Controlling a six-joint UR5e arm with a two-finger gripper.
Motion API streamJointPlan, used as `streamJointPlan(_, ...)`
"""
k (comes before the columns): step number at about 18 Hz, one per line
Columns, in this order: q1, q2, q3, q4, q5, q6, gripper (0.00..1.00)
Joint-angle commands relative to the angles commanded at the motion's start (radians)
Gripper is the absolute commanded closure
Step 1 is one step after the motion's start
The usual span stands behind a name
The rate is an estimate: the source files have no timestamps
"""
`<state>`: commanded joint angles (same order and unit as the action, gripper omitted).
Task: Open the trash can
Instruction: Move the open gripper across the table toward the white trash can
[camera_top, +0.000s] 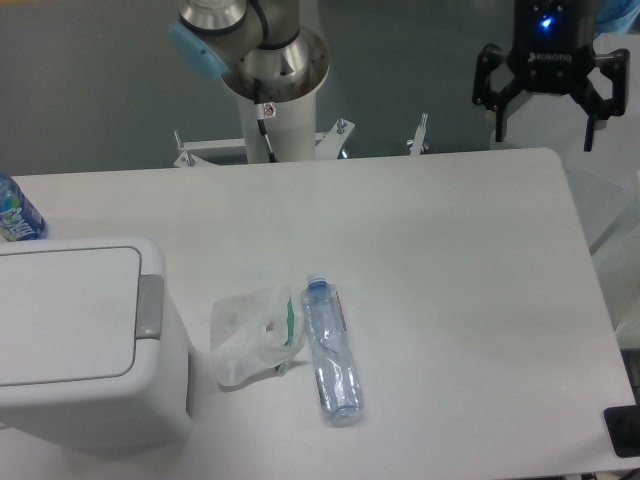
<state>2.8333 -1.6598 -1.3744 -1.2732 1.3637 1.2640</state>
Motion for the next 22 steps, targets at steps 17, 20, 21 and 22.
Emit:
streamJointPlan(17, -0.121, -0.012, -0.002, 0.060, -0.071, -0.328, 0.00)
streamJointPlan(20, -0.190, -0.032, 0.000, 0.104, -0.071, -0.469, 0.00)
streamJointPlan(21, -0.211, -0.037, 0.000, 0.118, -0.071, -0.524, 0.00)
streamJointPlan(22, -0.227, -0.040, -0.002, 0.133, -0.071, -0.576, 0.00)
